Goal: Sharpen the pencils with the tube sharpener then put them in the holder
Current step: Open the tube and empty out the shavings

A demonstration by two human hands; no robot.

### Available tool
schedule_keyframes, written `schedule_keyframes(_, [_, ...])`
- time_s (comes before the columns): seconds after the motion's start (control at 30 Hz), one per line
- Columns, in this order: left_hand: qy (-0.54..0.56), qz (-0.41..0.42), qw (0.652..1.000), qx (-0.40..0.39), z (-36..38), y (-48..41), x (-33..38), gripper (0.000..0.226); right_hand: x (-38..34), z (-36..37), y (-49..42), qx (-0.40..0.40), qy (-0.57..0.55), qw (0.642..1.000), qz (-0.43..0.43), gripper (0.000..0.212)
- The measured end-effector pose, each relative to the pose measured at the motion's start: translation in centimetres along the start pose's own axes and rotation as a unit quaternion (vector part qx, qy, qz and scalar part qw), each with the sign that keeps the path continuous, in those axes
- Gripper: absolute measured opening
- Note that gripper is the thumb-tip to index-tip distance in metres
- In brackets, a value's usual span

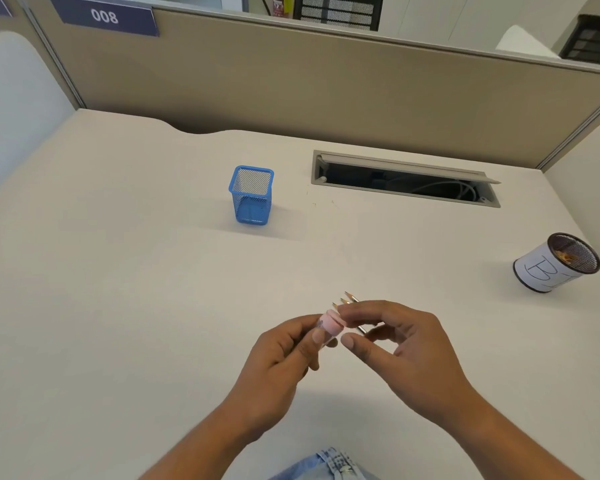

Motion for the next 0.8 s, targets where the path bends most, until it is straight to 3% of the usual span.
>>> schedule_keyframes(0.47, [-0.016,0.021,0.999,-0.030,0.7,0.1,1.4,0.026,-1.5,0.7,0.8,0.070,0.067,0.989,-0.109,0.016])
schedule_keyframes(0.63, [-0.097,0.036,0.992,-0.066,1.7,-0.2,2.6,0.022,-0.1,-0.7,0.3,0.061,-0.047,0.996,-0.033,0.014])
schedule_keyframes(0.73, [-0.157,0.054,0.984,-0.059,2.3,-0.2,3.5,0.025,1.0,-1.4,0.5,0.062,-0.149,0.986,0.038,0.029])
schedule_keyframes(0.8, [-0.204,0.071,0.976,-0.036,2.7,-0.2,4.0,0.026,1.0,-2.0,0.5,0.057,-0.141,0.987,0.045,0.031])
Point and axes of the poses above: each hand's wrist, its own y-axis away from the middle knuckle, its own z-axis out of the palm, x = y × z, the point moved 8 cm from there along -y, towards the middle knuckle, and after that the axes turned 14 degrees about -z, right-handed, at the moved point
